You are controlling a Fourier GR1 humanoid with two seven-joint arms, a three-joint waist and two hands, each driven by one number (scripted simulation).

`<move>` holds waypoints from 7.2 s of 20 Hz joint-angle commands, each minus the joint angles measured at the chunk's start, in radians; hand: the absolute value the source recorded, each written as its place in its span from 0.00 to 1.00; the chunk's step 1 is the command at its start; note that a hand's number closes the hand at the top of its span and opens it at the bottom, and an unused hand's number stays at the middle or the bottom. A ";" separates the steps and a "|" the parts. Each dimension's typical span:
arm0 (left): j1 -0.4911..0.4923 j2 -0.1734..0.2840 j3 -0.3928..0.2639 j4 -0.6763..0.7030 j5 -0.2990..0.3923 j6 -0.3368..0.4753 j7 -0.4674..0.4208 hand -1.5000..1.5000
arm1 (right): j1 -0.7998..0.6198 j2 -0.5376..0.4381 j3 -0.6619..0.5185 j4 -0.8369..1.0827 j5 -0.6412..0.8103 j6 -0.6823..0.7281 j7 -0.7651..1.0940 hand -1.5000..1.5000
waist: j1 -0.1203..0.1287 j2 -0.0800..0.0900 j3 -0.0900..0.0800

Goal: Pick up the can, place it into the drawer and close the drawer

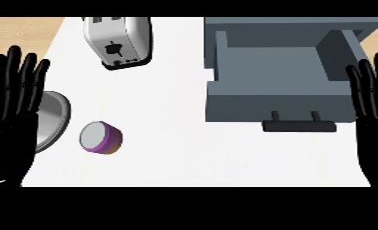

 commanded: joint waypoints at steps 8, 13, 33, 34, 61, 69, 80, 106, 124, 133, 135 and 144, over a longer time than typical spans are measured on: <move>0.196 0.179 -0.115 0.053 0.238 -0.379 0.068 0.00 | 0.074 0.019 0.006 0.088 0.036 -0.036 0.118 0.00 | -0.002 -0.009 -0.026; 0.267 0.273 0.026 0.011 0.385 -0.490 0.086 0.00 | 0.108 0.009 0.007 0.036 0.030 -0.017 0.150 0.00 | -0.008 -0.014 -0.025; 0.209 0.186 0.171 0.041 0.431 -0.543 0.259 0.00 | 0.244 0.035 -0.062 0.041 -0.002 0.091 0.033 0.00 | -0.012 -0.014 -0.025; 0.272 0.137 0.149 0.047 0.376 -0.593 0.194 0.00 | 0.225 0.013 -0.094 0.038 -0.034 0.106 0.053 0.00 | -0.010 -0.014 -0.025; 0.080 0.109 0.239 0.657 0.000 -0.646 -0.255 0.00 | 0.302 0.069 -0.130 0.083 -0.006 0.184 -0.052 0.00 | -0.015 -0.013 -0.025; 0.019 0.142 0.232 0.868 -0.090 -0.656 -0.399 0.00 | 0.237 0.079 -0.088 -0.003 0.039 0.157 0.076 0.00 | -0.013 -0.013 -0.025; -0.071 0.183 0.219 1.177 -0.210 -0.588 -0.631 0.00 | 0.297 0.068 -0.157 -0.027 -0.028 0.208 0.042 0.00 | -0.019 -0.013 -0.026; -0.305 0.186 0.172 1.518 -0.213 -0.511 -0.705 0.00 | 0.226 0.032 -0.226 -0.090 -0.103 0.212 0.183 0.00 | -0.021 -0.012 -0.026; -0.291 0.090 0.090 1.466 -0.220 -0.483 -0.715 1.00 | 0.174 0.046 -0.217 -0.017 -0.058 0.211 0.140 0.00 | -0.015 -0.012 -0.025; -0.248 0.039 0.062 1.304 -0.140 -0.567 -0.578 1.00 | 0.202 0.017 -0.254 -0.087 -0.137 0.207 0.171 0.00 | -0.011 -0.014 -0.025; -0.251 0.008 0.152 1.307 -0.099 -0.389 -0.524 1.00 | 0.291 0.081 -0.180 -0.109 -0.066 0.209 0.115 0.00 | -0.013 -0.014 -0.025; -0.230 -0.100 0.257 1.110 -0.005 -0.065 -0.408 1.00 | 0.294 0.072 -0.220 -0.099 -0.088 0.217 0.095 0.00 | -0.010 -0.016 -0.025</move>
